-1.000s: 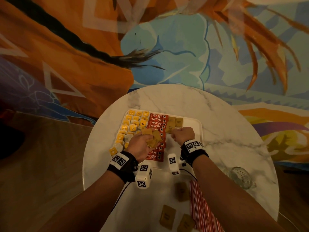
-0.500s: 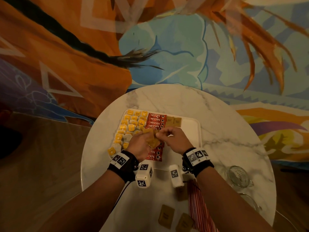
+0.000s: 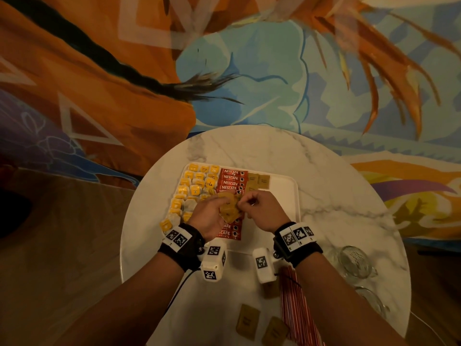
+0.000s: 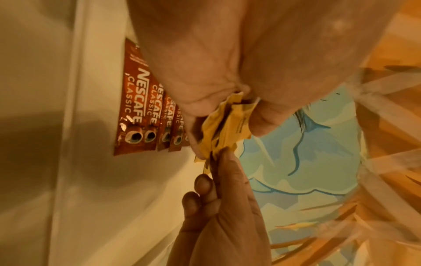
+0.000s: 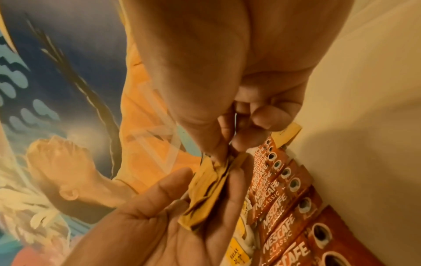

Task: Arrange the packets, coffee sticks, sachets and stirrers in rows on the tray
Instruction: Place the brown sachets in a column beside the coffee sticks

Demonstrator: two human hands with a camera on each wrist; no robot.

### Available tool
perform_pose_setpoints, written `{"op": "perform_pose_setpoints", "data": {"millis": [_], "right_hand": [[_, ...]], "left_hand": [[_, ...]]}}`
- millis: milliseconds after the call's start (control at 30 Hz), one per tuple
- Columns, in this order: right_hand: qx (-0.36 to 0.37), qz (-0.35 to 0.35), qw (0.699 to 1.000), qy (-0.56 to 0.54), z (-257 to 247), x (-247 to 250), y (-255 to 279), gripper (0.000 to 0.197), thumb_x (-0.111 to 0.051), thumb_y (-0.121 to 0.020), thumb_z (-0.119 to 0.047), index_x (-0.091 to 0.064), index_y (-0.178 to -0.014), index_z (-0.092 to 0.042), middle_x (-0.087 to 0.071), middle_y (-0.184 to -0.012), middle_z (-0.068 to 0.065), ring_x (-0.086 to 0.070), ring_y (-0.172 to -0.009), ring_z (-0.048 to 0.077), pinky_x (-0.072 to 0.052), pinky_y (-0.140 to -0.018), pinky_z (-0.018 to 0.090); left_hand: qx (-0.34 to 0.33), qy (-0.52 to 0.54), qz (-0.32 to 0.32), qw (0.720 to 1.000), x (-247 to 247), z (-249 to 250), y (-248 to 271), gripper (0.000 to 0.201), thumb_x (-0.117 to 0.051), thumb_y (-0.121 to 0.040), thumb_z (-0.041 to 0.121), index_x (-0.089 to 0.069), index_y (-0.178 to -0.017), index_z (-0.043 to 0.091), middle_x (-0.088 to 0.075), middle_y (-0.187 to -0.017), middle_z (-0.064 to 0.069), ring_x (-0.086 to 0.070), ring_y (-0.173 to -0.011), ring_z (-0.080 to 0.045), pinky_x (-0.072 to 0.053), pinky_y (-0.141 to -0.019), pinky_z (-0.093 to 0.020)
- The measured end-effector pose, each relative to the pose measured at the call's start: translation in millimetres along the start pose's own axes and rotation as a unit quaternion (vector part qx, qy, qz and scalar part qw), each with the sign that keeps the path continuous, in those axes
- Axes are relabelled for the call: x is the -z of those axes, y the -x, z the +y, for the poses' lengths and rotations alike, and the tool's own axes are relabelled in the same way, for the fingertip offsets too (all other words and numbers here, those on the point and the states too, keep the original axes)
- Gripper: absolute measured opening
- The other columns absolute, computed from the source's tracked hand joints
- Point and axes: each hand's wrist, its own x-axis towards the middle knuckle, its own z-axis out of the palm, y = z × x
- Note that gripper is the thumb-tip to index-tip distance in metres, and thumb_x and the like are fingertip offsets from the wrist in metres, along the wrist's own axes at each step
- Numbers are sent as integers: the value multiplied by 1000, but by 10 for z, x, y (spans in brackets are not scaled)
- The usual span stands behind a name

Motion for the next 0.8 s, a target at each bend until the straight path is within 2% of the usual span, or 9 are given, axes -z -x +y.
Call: {"op": "perform_pose_setpoints", "data": {"millis": [100,167,233,300,433,567,633,700,800], "right_hand": [[-25,42,996,-68,3,11,46,6,-70,-90,-13,-71,-92,-9,-67,-78,-2,-59,-57,-1,-48,-56,19],[-44,64,993,-93,13,23,70,15,-65,-94,-18,-68,-108,-18,-66,-81,-2,-60,-61,5,-48,-56,20],[-49,63,992,-100,21,32,85,20,-59,-98,-21,-66,-116,-27,-67,-81,-4,-60,-64,9,-48,-57,20],[-46,65,991,-109,36,26,103,20,-56,-100,-19,-71,-112,-24,-71,-88,-4,-61,-67,8,-48,-60,19],[-33,80,989,-117,69,8,144,18,-58,-99,-14,-74,-105,-18,-73,-90,-3,-62,-68,4,-48,-60,16],[-10,27,995,-91,46,53,192,32,-61,-94,-9,-65,-118,-30,-66,-76,-3,-61,-63,2,-47,-60,15],[0,-8,997,-70,35,81,208,31,-62,-94,-8,-69,-110,-34,-68,-71,-11,-60,-62,-2,-46,-61,14],[10,-15,999,-50,58,101,197,20,-64,-94,-11,-76,-97,-27,-72,-75,-13,-61,-67,-3,-48,-67,16],[7,-13,1000,-15,88,139,180,11,-69,-91,-17,-78,-86,-20,-75,-82,-7,-66,-77,5,-53,-78,26]], "left_hand": [[0,-22,5,1000,6,0,-3,30,-53,-97,0,-63,-125,-1,-69,-120,-23,-71,-102,-31,-60,-86,-37],[-2,-46,5,999,-13,-10,2,30,-59,-94,1,-65,-124,0,-70,-120,-21,-69,-104,-30,-58,-85,-35],[-6,-73,10,997,-30,-30,-9,30,-63,-94,3,-67,-123,2,-71,-119,-19,-68,-101,-28,-59,-77,-30],[-9,-95,29,995,-40,-49,-28,26,-63,-95,7,-68,-121,5,-72,-115,-17,-68,-94,-25,-58,-69,-27],[-16,-114,61,992,-64,-76,-55,19,-62,-97,13,-70,-114,9,-74,-102,-11,-68,-82,-19,-55,-65,-26],[-41,-144,62,987,-53,-81,-84,18,-60,-99,13,-70,-114,11,-74,-105,-12,-67,-90,-22,-54,-69,-29],[-57,-170,55,982,-54,-63,-78,18,-60,-99,13,-70,-114,13,-75,-103,-11,-68,-88,-21,-55,-66,-27],[-70,-195,51,977,-52,-47,-80,16,-61,-98,13,-72,-110,16,-76,-100,-7,-71,-86,-20,-56,-67,-27],[-80,-210,47,973,-55,-46,-103,16,-63,-97,14,-73,-109,13,-77,-104,-8,-73,-94,-23,-59,-81,-33]]}}
